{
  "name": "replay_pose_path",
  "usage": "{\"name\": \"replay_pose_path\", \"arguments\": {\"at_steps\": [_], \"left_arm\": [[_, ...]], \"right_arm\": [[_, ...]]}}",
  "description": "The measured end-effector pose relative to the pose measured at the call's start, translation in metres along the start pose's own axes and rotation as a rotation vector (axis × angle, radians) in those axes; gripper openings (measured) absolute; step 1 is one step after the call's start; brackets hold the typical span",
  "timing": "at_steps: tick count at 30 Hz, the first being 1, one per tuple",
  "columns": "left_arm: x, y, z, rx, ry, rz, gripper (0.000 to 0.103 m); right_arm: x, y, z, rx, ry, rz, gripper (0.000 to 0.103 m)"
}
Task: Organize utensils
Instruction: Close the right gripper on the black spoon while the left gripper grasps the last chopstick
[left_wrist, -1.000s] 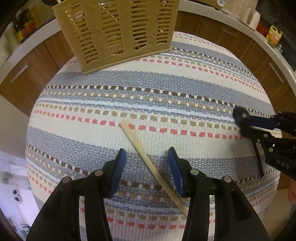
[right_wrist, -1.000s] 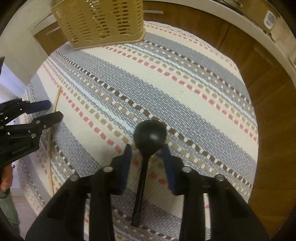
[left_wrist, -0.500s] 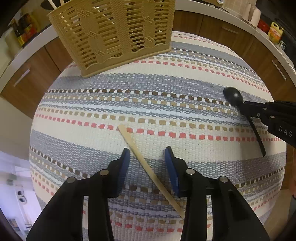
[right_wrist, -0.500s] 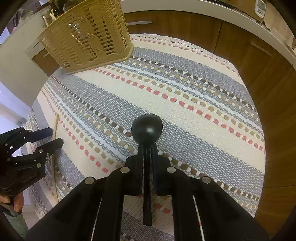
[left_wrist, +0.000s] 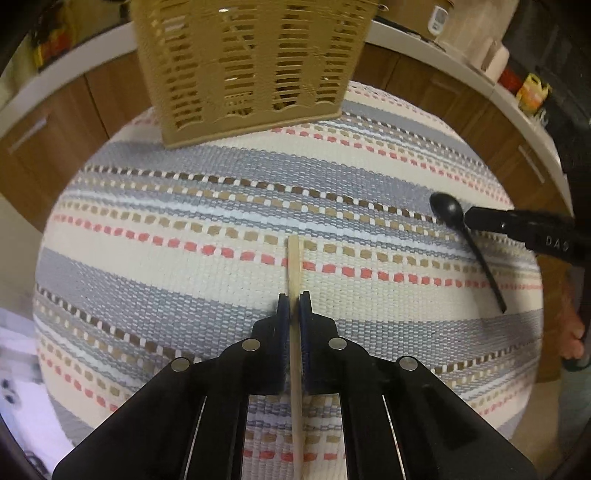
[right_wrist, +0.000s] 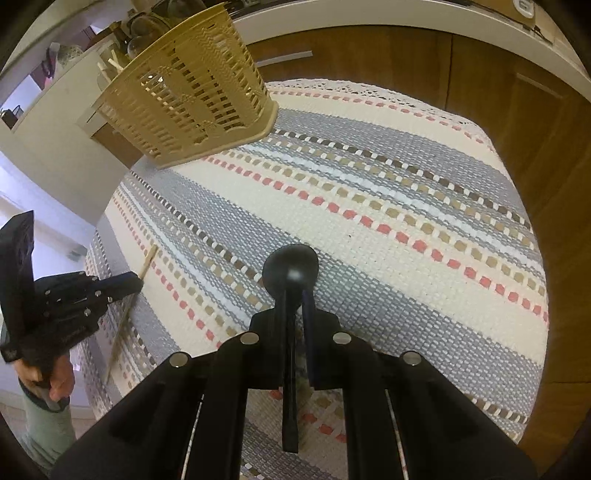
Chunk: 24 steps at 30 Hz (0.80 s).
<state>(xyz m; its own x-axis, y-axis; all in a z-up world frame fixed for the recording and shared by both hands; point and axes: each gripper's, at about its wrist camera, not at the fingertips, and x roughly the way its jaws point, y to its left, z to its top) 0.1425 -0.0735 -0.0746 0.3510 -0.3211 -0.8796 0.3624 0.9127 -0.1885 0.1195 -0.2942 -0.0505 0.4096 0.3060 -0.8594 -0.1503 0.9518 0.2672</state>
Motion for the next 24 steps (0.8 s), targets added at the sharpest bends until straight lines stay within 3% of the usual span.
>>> {"name": "replay_pose_path", "arguments": {"at_steps": [3, 5, 6, 8, 12, 18, 20, 22, 23, 24], "left_arm": [[-0.002, 0.010, 0.002, -0.024, 0.008, 0.005, 0.005], [-0.002, 0.012, 0.005, -0.034, 0.031, -0.001, 0.008], [-0.002, 0.011, 0.006, -0.030, 0.038, -0.006, 0.012], [0.000, 0.010, 0.011, -0.012, 0.058, 0.011, 0.020], [0.007, 0.005, 0.026, 0.029, 0.108, 0.036, 0.021], [0.016, -0.010, 0.039, 0.114, 0.171, 0.088, 0.025], [0.019, -0.015, 0.041, 0.137, 0.177, 0.120, 0.024], [0.027, -0.026, 0.043, 0.160, 0.168, 0.154, 0.019], [0.029, -0.029, 0.045, 0.157, 0.159, 0.163, 0.004], [0.029, -0.029, 0.045, 0.147, 0.150, 0.166, 0.004]], "right_arm": [[0.000, 0.001, 0.004, -0.002, 0.013, -0.014, 0.014], [0.001, 0.003, 0.008, -0.006, 0.031, -0.022, 0.035], [0.001, 0.005, 0.011, -0.015, 0.038, -0.027, 0.040], [0.001, 0.010, 0.016, -0.047, 0.065, -0.062, 0.043], [0.016, 0.021, 0.024, -0.090, 0.157, -0.087, 0.042], [0.031, 0.039, 0.024, -0.154, 0.184, -0.205, 0.033], [0.033, 0.044, 0.023, -0.184, 0.181, -0.237, 0.019], [0.034, 0.045, 0.022, -0.186, 0.182, -0.229, 0.006], [0.034, 0.045, 0.022, -0.185, 0.177, -0.230, 0.005], [0.034, 0.044, 0.022, -0.183, 0.170, -0.225, 0.005]]}}
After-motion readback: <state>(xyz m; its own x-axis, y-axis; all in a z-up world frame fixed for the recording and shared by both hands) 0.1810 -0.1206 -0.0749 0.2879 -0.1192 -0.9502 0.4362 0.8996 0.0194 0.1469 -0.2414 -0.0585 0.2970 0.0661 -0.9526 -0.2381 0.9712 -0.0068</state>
